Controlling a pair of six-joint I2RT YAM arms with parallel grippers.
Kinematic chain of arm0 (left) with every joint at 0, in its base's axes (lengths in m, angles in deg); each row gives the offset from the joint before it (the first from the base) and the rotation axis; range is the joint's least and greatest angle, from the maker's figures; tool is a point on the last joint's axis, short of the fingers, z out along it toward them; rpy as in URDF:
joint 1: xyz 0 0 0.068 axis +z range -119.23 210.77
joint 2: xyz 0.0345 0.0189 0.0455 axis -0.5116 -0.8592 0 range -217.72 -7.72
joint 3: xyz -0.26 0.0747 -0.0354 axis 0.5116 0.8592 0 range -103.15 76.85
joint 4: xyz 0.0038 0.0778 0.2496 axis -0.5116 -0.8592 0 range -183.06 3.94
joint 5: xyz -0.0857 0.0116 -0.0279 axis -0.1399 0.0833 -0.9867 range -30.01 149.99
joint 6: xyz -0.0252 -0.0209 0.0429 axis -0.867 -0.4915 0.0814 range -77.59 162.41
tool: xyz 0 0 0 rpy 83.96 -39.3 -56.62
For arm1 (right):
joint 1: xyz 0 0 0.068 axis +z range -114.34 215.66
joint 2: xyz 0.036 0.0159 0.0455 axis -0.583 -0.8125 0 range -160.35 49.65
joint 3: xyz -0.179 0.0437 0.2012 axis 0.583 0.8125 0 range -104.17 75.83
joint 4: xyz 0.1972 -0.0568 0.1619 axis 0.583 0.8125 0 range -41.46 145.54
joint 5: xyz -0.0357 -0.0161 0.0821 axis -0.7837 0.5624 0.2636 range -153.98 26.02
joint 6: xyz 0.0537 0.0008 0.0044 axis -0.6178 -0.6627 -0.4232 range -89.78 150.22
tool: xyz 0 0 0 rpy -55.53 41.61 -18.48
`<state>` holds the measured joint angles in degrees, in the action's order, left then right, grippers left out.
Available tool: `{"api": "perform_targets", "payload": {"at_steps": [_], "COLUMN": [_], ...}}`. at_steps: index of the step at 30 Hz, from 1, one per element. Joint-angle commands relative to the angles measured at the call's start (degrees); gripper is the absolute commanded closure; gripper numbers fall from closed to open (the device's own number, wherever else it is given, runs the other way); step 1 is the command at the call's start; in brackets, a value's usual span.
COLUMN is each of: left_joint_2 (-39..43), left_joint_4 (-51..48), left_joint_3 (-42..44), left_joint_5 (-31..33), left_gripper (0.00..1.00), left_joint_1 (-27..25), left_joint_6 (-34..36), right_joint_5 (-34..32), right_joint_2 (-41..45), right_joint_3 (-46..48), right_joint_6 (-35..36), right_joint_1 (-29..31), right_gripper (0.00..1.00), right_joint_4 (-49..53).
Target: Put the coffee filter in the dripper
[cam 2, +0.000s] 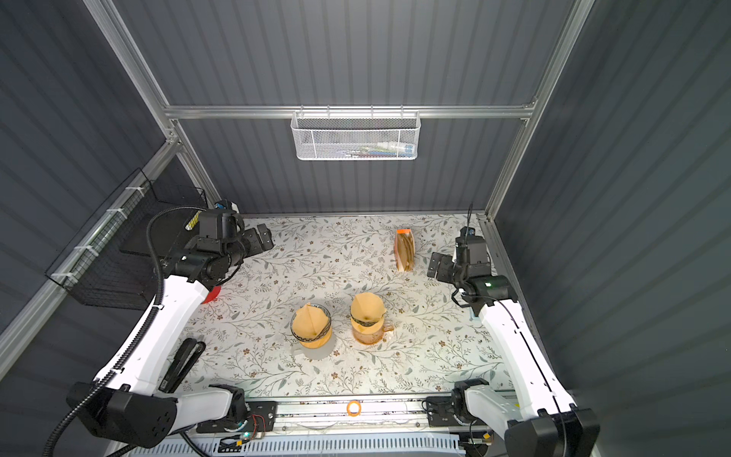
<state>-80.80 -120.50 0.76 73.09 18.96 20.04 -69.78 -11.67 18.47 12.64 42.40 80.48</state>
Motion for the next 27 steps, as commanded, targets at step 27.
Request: {"api": "perform_targets", "payload": {"at_steps": [27], "left_joint_2": [-8.7], "left_joint_4": [77.7], "left_joint_3": [52.6], "left_joint_5": [10.0], "left_gripper": [0.0], "left_joint_1": [8.3], "left_joint_6": [16.0], "right_joint_5": [-14.5], "right_joint_2": [-7.1], "right_joint_3": [44.1], "right_joint_6": [9.6], "right_joint_1": [-6.4], "right_gripper": [0.01], "right_joint_4": [-81.2]}}
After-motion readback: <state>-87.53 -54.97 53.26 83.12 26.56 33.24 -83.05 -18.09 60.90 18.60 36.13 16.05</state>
